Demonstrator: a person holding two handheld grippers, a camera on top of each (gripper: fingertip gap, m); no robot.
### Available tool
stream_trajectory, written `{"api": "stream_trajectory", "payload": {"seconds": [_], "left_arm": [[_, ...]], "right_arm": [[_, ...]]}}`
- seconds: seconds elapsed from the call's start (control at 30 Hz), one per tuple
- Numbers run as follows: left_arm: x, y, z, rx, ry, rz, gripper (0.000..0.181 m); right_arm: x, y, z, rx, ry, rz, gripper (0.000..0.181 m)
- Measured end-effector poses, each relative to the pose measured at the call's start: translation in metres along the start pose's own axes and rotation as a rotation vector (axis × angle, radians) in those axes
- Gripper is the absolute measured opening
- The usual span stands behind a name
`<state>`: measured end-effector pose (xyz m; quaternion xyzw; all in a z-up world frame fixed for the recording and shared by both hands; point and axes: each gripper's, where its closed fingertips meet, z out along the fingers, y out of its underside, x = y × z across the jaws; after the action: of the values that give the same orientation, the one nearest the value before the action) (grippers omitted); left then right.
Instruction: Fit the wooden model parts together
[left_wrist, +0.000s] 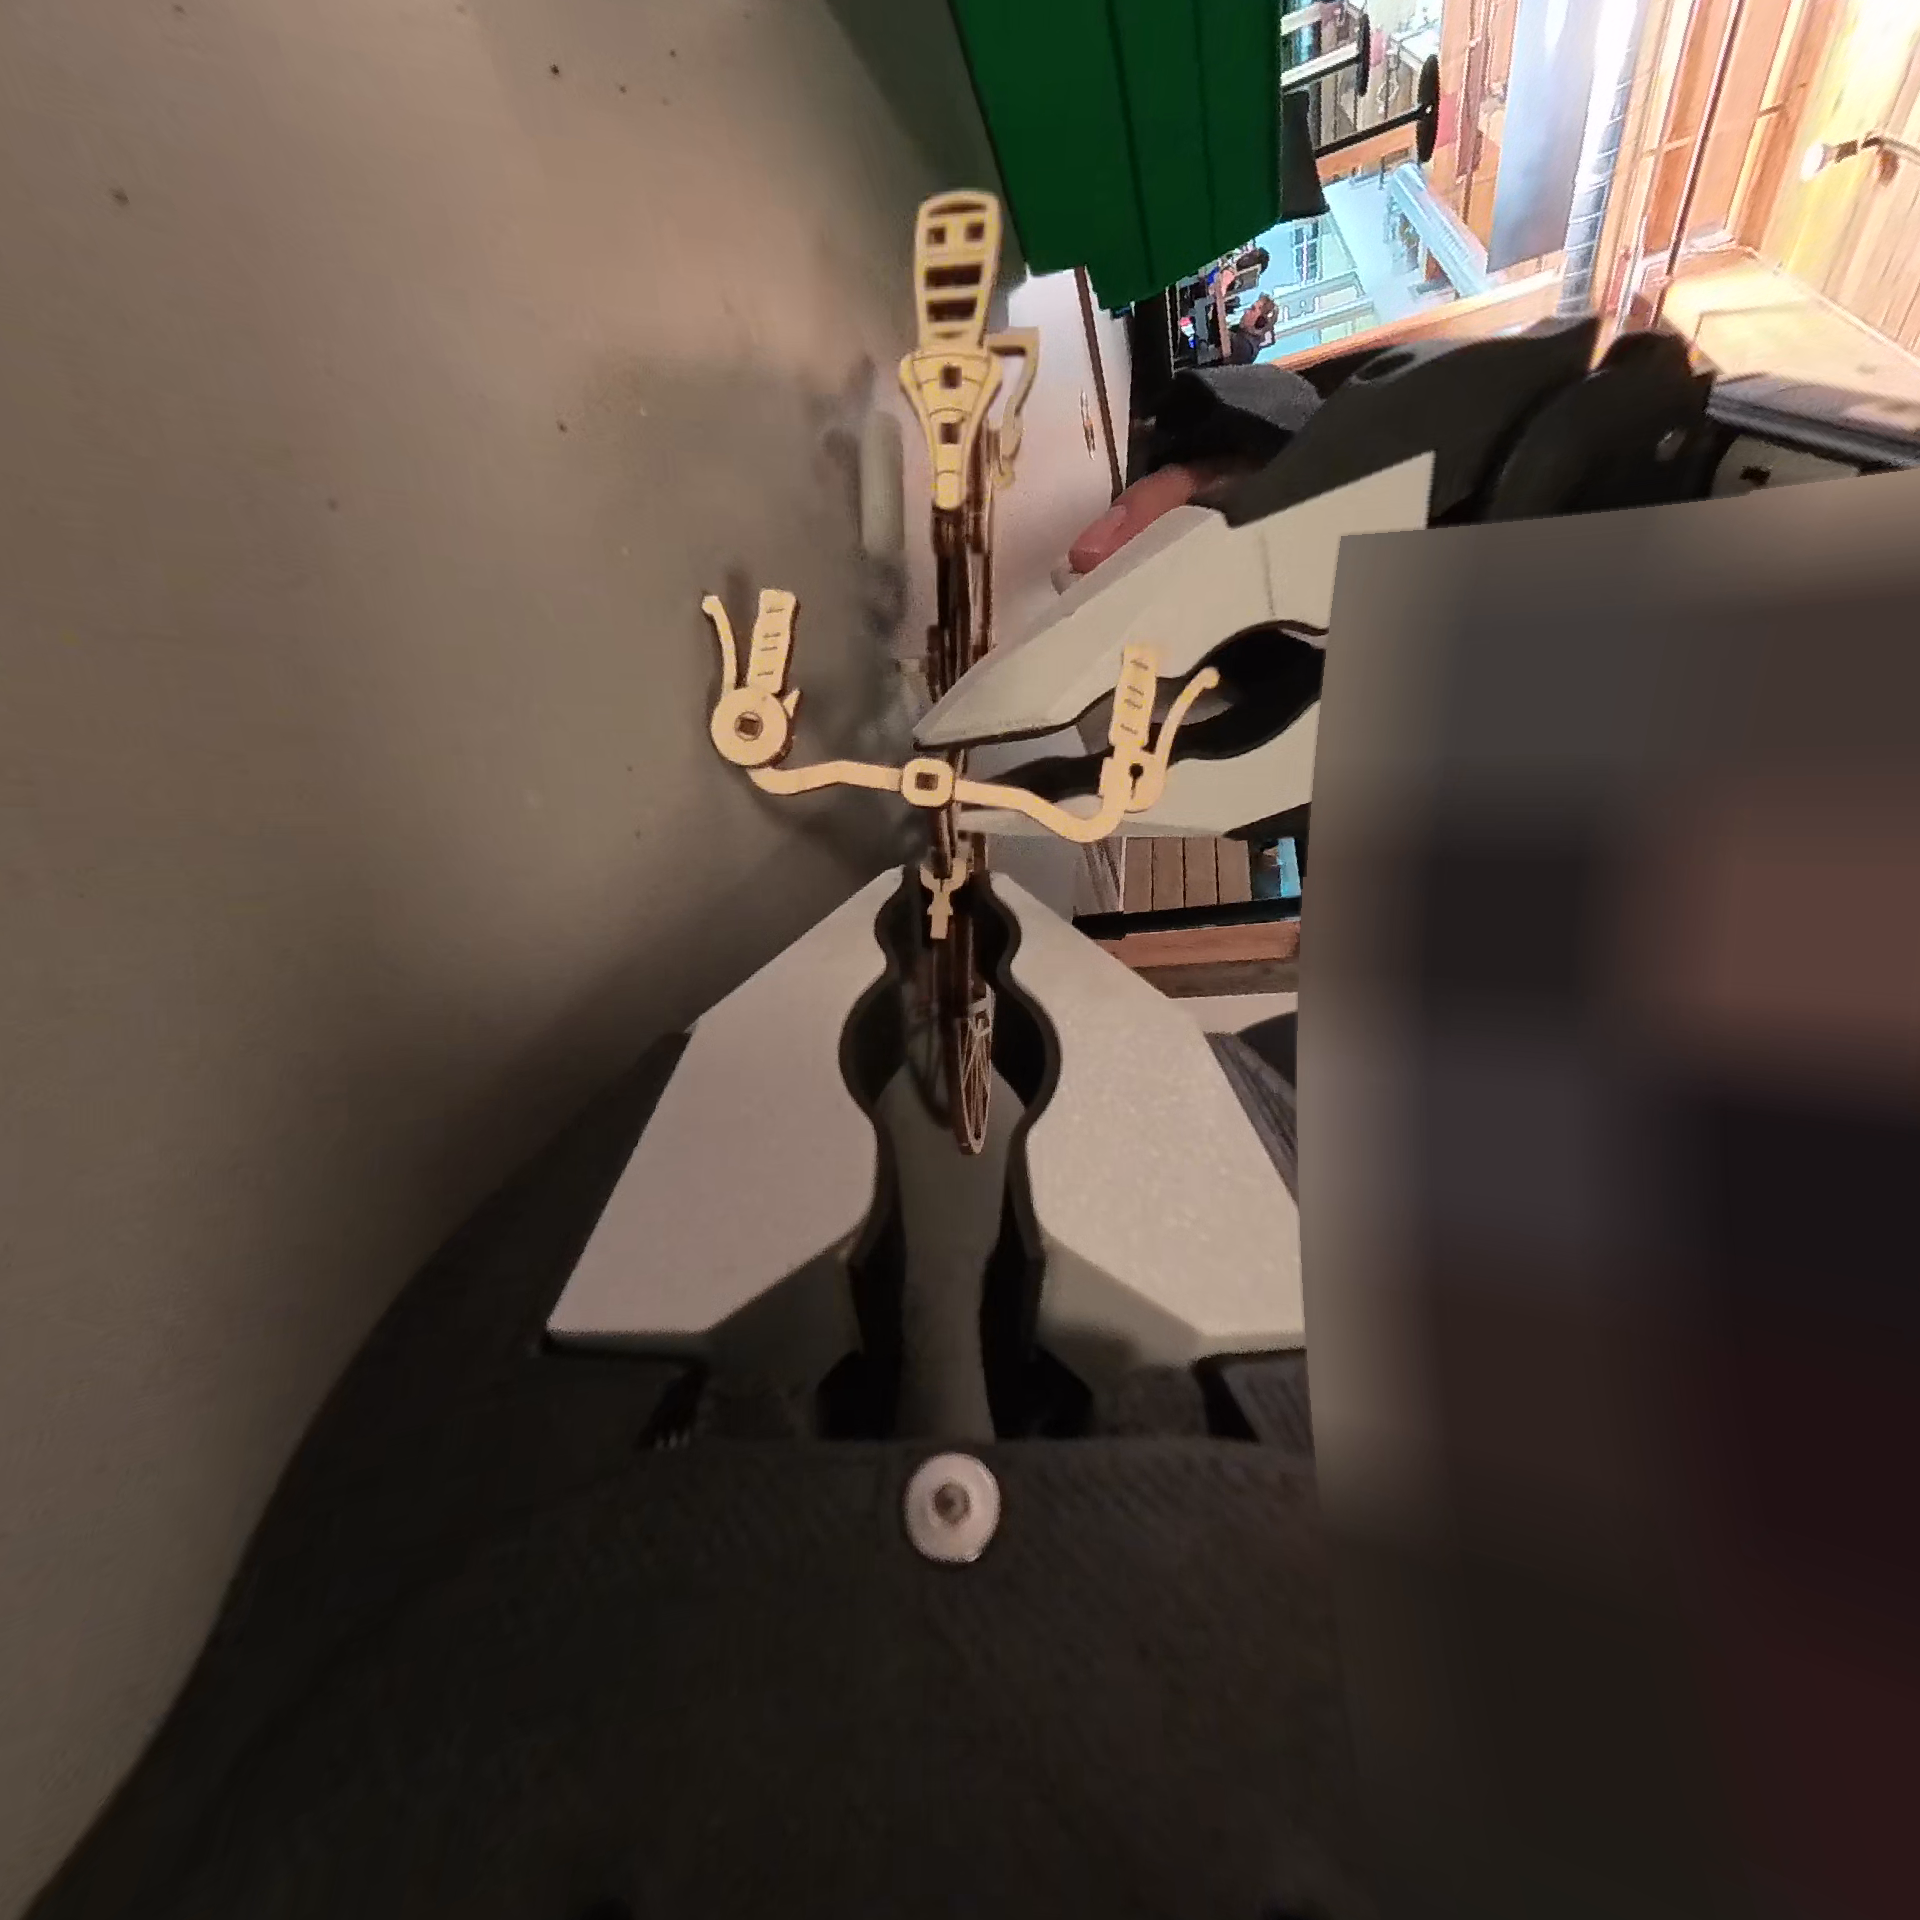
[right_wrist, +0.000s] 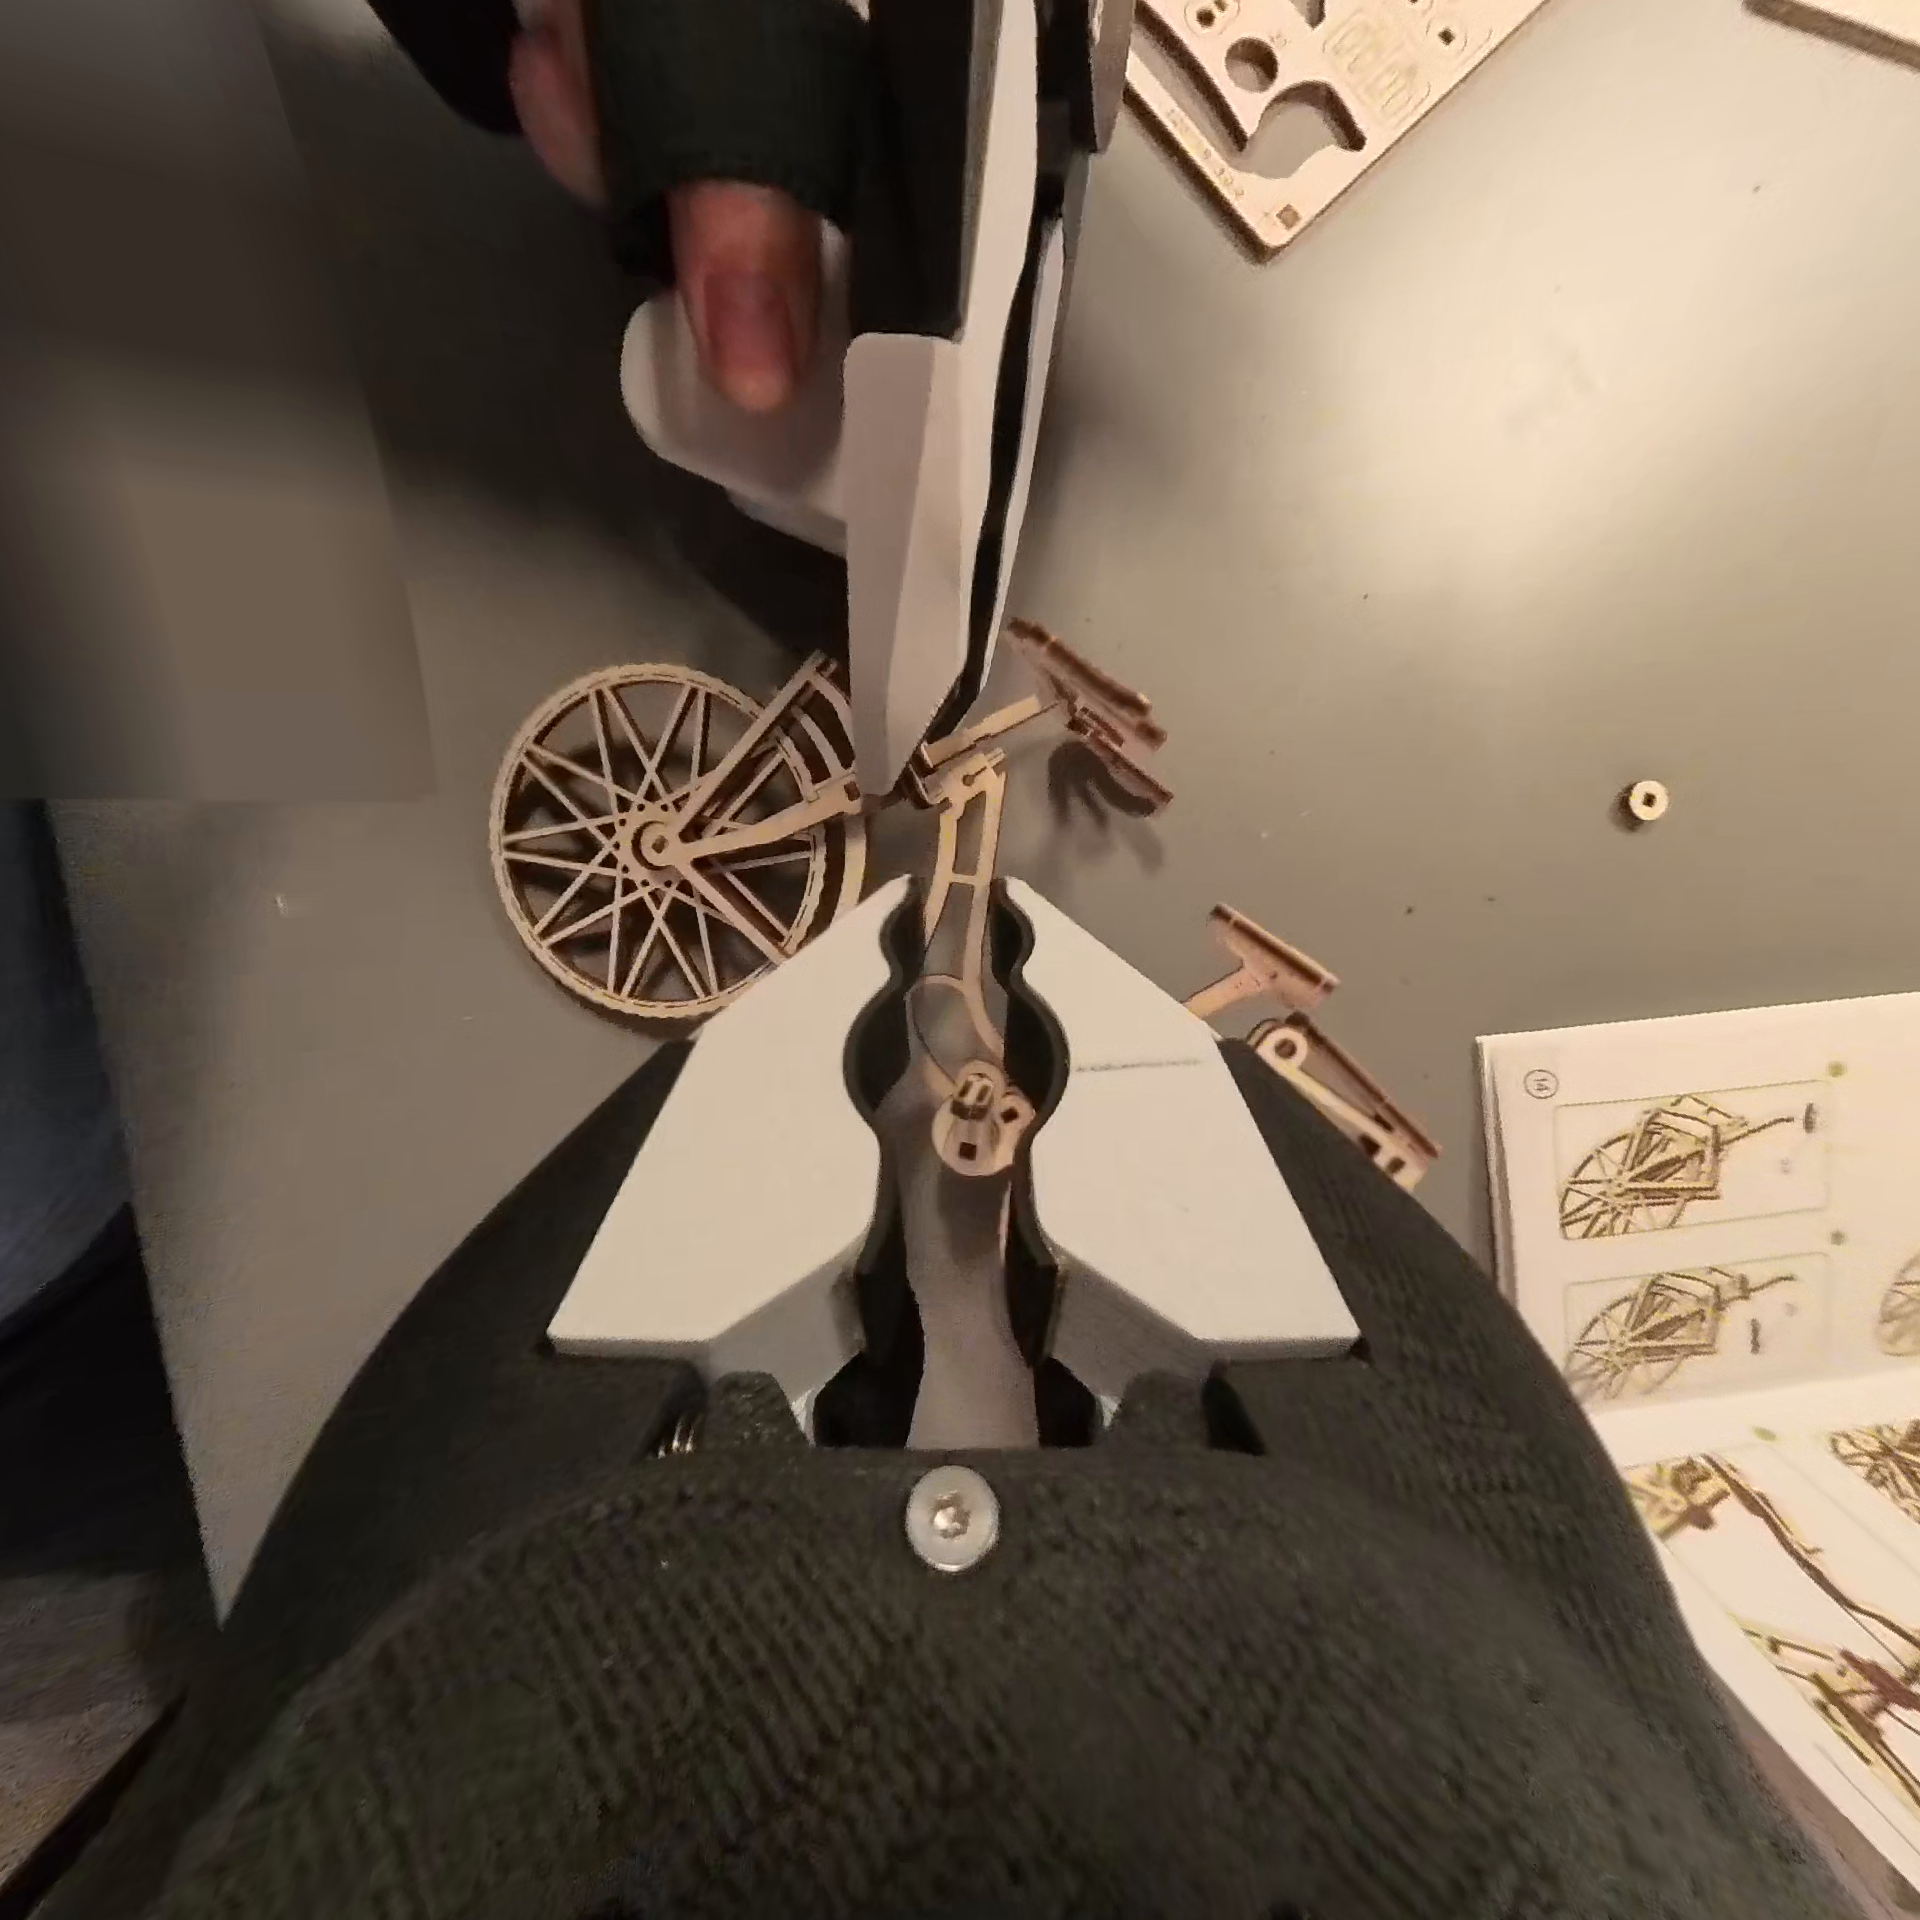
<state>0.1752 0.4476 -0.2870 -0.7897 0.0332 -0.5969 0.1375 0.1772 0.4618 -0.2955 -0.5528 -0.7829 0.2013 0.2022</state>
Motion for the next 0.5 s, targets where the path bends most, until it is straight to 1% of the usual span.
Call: {"api": "stream_trajectory", "payload": {"seconds": [0.2, 0.5], "left_arm": [[-0.0001, -0.0002, 0.0002, 0.010, -0.012, 0.028, 0.008], [0.0001, -0.0004, 0.0003, 0.035, -0.035, 0.087, 0.008]], "right_arm": [[0.0040, -0.0002, -0.0008, -0.001, 0.104, -0.040, 0.010], [0.0034, -0.0021, -0.0011, 0.017, 0.212, -0.059, 0.010]]}}
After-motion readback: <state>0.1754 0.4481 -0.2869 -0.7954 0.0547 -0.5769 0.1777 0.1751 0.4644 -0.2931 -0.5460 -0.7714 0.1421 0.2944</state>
